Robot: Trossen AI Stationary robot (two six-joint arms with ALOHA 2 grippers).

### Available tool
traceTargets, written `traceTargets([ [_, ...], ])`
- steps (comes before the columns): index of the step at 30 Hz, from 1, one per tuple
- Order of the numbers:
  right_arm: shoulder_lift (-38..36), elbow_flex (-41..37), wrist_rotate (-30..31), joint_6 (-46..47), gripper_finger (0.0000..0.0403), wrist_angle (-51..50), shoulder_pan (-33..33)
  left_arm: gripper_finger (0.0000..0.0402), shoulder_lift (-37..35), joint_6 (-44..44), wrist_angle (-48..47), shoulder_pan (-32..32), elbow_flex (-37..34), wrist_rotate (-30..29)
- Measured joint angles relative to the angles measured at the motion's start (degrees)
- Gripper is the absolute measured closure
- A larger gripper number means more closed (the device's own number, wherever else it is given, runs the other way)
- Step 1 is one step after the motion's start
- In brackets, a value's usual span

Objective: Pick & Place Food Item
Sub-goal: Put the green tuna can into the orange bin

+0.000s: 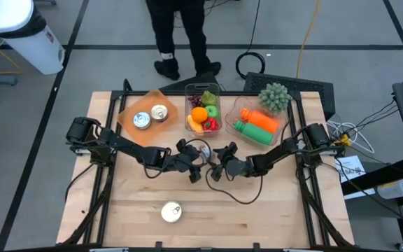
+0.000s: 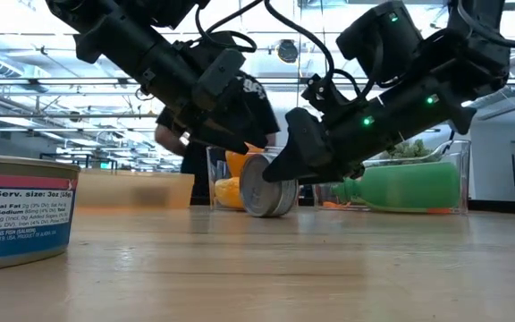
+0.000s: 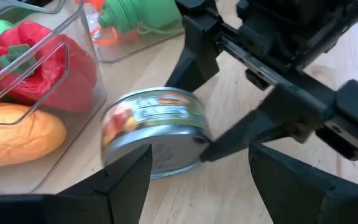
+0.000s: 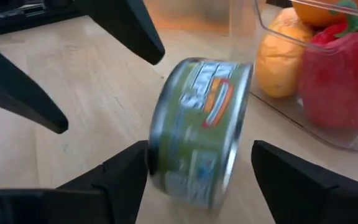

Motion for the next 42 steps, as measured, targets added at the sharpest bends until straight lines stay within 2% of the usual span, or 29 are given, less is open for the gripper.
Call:
traceTargets([
  [7, 0.0, 0.0, -0.1, -1.9, 0.0171, 0.0, -0.2, 0.0126, 0.0, 0.0, 0.0, 0.0, 0.0, 0.0],
  [17, 0.0, 0.0, -0.1, -5.2, 0.0277, -0.1, -1.4, 0.0146, 0.0, 0.0, 0.0, 0.0, 0.0, 0.0],
  [21, 0.0, 0.0, -0.1, -6.9, 0.0275, -0.3, -1.3, 0.0148, 0.0, 0.0, 0.0, 0.0, 0.0, 0.0],
  [25, -0.1, 0.0, -0.1, -6.9, 0.0253, -1.7, -1.3, 0.0143, 0.0, 0.4, -0.9, 0.0, 0.0, 0.0],
  [28, -0.1, 0.0, -0.9, -6.9, 0.0261, -2.9, -0.8, 0.0145, 0.0, 0.5, -2.7, 0.0, 0.0, 0.0],
  [30, -0.1, 0.0, -3.9, -7.0, 0.0277, -3.1, -0.4, 0.0149, 0.0, 0.5, -4.1, 0.0, 0.0, 0.1],
  [33, 0.0, -0.1, -11.8, -7.5, 0.0313, -3.9, 0.4, 0.0156, 0.0, 0.4, -5.8, 0.0, 0.0, 0.4],
  [39, 0.0, 0.0, -23.4, -8.7, 0.0393, -5.5, 1.4, 0.0169, 0.0, 0.8, -8.2, 0.0, 0.0, 6.6],
  [42, 0.0, 0.0, -31.1, -9.5, 0.0394, -5.6, 1.5, 0.0175, 0.0, 0.8, -9.4, 0.0, 0.0, 9.9],
])
